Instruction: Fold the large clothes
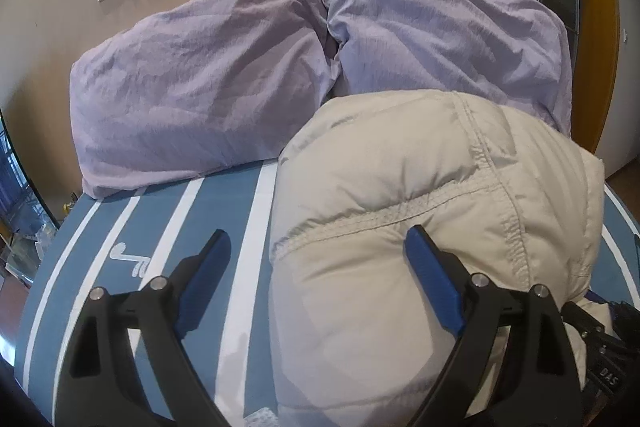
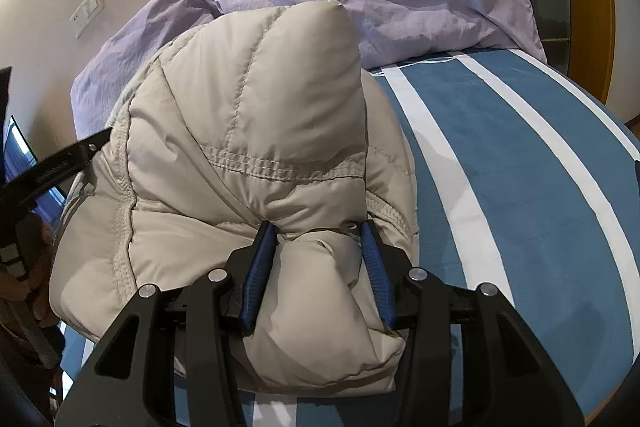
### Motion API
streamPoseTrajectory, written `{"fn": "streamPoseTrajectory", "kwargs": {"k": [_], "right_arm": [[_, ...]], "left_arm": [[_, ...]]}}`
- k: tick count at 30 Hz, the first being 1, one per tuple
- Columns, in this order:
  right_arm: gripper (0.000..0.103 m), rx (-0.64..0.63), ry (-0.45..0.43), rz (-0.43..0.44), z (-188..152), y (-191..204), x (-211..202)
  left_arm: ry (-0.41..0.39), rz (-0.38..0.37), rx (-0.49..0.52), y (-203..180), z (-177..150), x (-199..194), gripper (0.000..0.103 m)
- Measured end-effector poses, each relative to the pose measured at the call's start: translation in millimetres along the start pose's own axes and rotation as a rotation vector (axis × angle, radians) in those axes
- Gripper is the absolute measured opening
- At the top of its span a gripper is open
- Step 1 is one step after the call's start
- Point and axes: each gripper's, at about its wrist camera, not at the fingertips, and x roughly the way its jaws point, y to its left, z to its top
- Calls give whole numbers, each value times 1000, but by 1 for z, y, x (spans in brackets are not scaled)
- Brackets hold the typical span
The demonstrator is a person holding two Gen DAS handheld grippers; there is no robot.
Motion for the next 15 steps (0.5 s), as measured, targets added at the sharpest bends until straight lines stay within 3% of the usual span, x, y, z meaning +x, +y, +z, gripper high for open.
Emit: {"fn": "streamPoseTrajectory", "kwargs": {"k": [15], "right_arm": [[50, -10, -20, -9, 1, -1, -3]], "left_arm": [[15, 37, 18, -7, -8, 23, 90]]}}
